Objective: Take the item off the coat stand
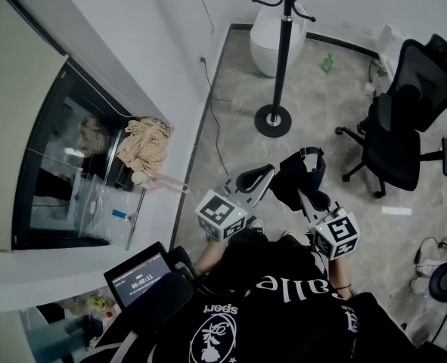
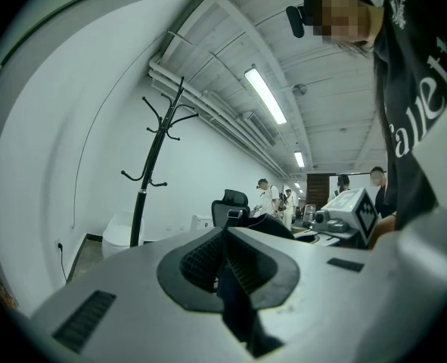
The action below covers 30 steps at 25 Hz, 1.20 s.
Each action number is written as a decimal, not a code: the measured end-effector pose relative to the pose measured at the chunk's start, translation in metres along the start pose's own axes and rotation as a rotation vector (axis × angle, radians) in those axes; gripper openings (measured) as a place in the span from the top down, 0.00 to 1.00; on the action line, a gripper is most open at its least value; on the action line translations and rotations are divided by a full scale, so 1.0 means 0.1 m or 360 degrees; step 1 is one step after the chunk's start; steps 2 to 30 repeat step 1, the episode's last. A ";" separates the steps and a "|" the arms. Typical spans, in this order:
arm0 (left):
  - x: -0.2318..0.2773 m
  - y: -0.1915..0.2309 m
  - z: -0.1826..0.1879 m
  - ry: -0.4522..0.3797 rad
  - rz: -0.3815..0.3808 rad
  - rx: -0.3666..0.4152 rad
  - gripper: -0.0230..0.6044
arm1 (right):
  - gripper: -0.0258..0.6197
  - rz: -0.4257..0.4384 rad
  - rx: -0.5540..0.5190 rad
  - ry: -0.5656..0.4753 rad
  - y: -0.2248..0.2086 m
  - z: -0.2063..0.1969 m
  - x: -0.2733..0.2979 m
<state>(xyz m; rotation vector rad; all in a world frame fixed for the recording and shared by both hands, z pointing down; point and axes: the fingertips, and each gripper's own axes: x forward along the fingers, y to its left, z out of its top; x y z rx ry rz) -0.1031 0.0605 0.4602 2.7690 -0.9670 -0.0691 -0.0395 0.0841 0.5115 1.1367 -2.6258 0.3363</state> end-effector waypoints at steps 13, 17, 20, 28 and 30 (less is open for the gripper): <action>0.01 0.00 0.01 0.0003 -0.0013 -0.0004 0.96 | 0.91 -0.0008 0.0001 0.0001 -0.01 0.00 0.01; 0.01 0.00 0.01 0.0003 -0.0013 -0.0004 0.96 | 0.91 -0.0008 0.0001 0.0001 -0.01 0.00 0.01; 0.01 0.00 0.01 0.0003 -0.0013 -0.0004 0.96 | 0.91 -0.0008 0.0001 0.0001 -0.01 0.00 0.01; 0.01 0.00 0.01 0.0003 -0.0013 -0.0004 0.96 | 0.91 -0.0008 0.0001 0.0001 -0.01 0.00 0.01; 0.01 0.00 0.01 0.0003 -0.0013 -0.0004 0.96 | 0.91 -0.0008 0.0001 0.0001 -0.01 0.00 0.01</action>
